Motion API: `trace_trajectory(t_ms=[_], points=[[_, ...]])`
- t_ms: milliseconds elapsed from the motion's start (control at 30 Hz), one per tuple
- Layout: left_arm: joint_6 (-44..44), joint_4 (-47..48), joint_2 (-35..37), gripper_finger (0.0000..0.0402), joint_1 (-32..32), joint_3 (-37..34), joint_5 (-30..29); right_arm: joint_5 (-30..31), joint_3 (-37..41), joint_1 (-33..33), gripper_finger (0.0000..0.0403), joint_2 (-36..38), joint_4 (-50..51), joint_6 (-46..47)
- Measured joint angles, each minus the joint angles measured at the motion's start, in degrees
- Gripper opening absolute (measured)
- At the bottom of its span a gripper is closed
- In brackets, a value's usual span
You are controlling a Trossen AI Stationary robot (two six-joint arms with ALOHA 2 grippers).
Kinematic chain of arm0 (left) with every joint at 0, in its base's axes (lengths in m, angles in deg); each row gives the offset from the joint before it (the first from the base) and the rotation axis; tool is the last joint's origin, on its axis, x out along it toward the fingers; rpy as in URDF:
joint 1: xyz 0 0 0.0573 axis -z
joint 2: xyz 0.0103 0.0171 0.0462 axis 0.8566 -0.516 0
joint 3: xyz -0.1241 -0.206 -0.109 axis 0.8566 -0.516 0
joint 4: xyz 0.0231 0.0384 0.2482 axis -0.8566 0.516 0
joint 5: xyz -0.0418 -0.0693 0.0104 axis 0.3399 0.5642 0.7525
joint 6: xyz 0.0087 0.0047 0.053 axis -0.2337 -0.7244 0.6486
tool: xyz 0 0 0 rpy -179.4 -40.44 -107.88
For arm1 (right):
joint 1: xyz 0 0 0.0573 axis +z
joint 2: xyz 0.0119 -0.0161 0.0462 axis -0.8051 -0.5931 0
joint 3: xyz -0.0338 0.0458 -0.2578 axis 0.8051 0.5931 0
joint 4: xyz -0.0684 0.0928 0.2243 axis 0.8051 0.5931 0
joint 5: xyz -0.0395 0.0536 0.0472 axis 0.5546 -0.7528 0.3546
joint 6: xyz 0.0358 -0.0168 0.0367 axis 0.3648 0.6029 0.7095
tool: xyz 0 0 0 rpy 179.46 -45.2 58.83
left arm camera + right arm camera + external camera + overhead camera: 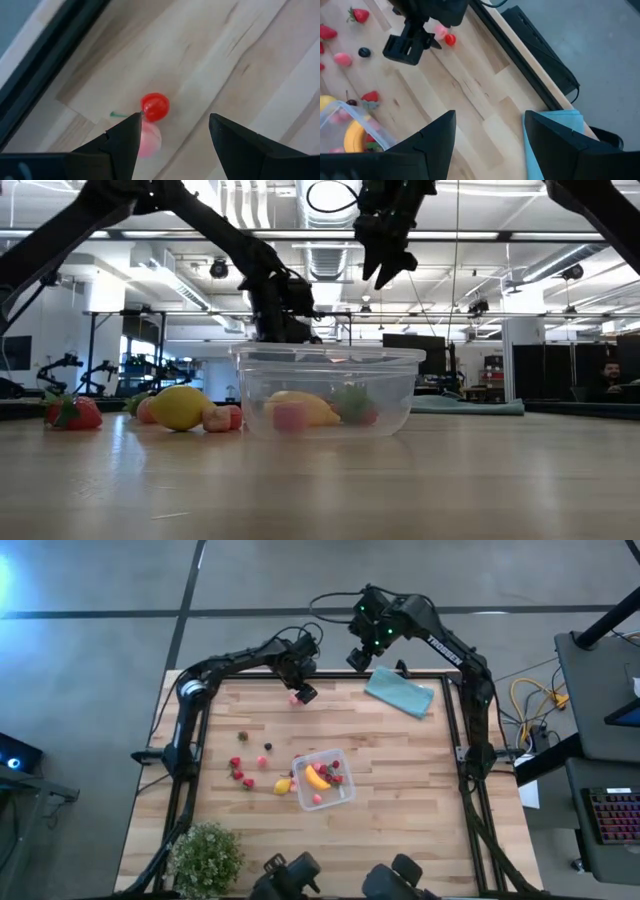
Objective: Pick and placing Produce into tupperware
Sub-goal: Put the red cherry into the transparent bin
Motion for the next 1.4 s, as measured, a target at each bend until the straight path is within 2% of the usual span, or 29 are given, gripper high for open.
trace_trajectory(t_ms=[233,500,633,967,1400], points=[[3.7,1.0,-2.6,0.0212,-0.1,2.4,0.0,0.0,3.9,-0.1,0.0228,0.0,-0.1,0.4],[5.3,0.5,-3.0,0.0147,-0.2,2.3,-0.1,0.0,7.9,-0.1,0.0228,0.0,-1.4,1.3],[7.6,-0.2,-3.0,0.013,-0.2,2.3,-0.1,-0.1,9.1,-0.1,0.0228,0.1,-3.1,2.1],[12.3,-0.3,-3.0,0.0127,-0.2,0.3,-0.1,-0.2,9.9,-0.1,0.0228,0.2,-3.6,3.1],[13.6,-3.7,-3.0,0.0127,-0.2,-2.0,-0.1,-0.2,8.9,-0.1,0.0228,0.2,-5.1,3.1]])
